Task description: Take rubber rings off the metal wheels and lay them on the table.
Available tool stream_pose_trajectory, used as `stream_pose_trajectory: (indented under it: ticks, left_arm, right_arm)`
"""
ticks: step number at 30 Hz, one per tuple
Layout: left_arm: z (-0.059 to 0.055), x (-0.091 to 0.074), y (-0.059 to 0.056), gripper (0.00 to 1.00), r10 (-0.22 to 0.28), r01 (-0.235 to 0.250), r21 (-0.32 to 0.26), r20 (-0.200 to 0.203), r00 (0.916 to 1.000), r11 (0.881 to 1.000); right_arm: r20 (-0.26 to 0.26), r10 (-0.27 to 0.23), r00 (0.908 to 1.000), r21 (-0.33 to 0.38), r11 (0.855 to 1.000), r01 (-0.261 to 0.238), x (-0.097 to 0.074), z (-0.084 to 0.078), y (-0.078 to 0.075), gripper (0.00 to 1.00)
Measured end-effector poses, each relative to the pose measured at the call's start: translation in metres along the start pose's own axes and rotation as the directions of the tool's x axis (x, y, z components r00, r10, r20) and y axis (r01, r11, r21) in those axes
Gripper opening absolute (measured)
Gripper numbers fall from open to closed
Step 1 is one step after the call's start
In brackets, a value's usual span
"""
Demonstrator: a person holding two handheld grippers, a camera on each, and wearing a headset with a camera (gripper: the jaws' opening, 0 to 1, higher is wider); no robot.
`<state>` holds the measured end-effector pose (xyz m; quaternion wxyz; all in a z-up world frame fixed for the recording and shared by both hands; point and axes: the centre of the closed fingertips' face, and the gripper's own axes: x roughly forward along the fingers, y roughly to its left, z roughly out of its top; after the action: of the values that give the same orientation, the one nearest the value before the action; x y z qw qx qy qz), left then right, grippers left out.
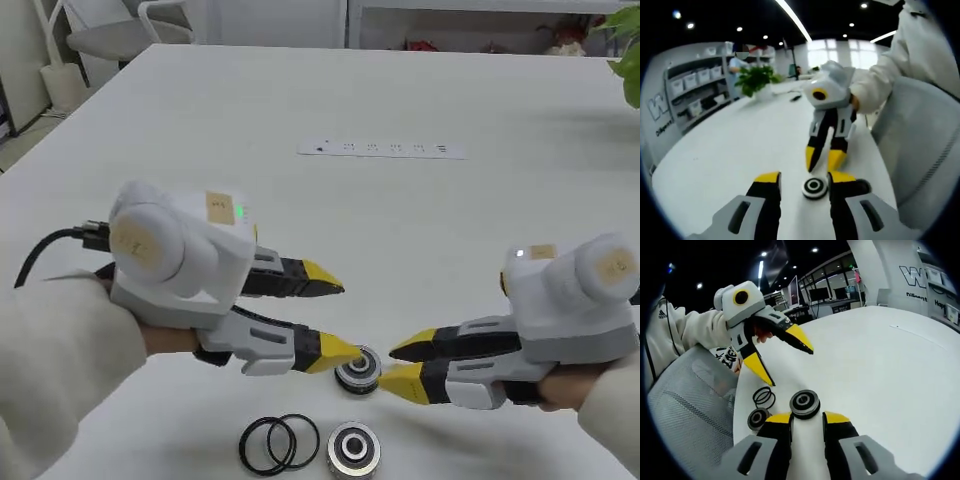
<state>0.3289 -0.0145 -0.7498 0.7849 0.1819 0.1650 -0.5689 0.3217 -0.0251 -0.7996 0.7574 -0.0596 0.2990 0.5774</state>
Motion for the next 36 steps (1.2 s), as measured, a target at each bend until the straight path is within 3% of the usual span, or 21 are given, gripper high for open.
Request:
stream_pose_trajectory:
  ticks: [6,17,30,36]
  left_arm:
    - [-0.019,0.014,-0.004,0.31,-0.025,0.025,-0.017,-0.047,0.9986,1.0]
    - [-0.032,0.022,-0.004,0.17,-0.034,0.032,-0.025,-0.074,0.9967,0.999]
    - [-0.031,0.026,-0.01,0.15,-0.044,0.042,-0.024,-0.068,0.9967,0.999]
    - [-0.032,0.026,-0.01,0.15,-0.041,0.039,-0.027,-0.064,0.9972,0.999]
  right_arm:
    - [-0.026,0.005,0.9996,-0.036,0.999,-0.006,0.005,-0.004,0.002,0.18]
    - [-0.039,-0.004,0.9992,-0.071,0.997,0.001,0.007,-0.006,0.0,0.15]
    - [-0.038,-0.012,0.9992,-0.08,0.997,0.009,0.006,-0.007,-0.003,0.11]
    - [-0.042,-0.018,0.999,-0.087,0.996,0.014,0.005,-0.009,-0.004,0.02]
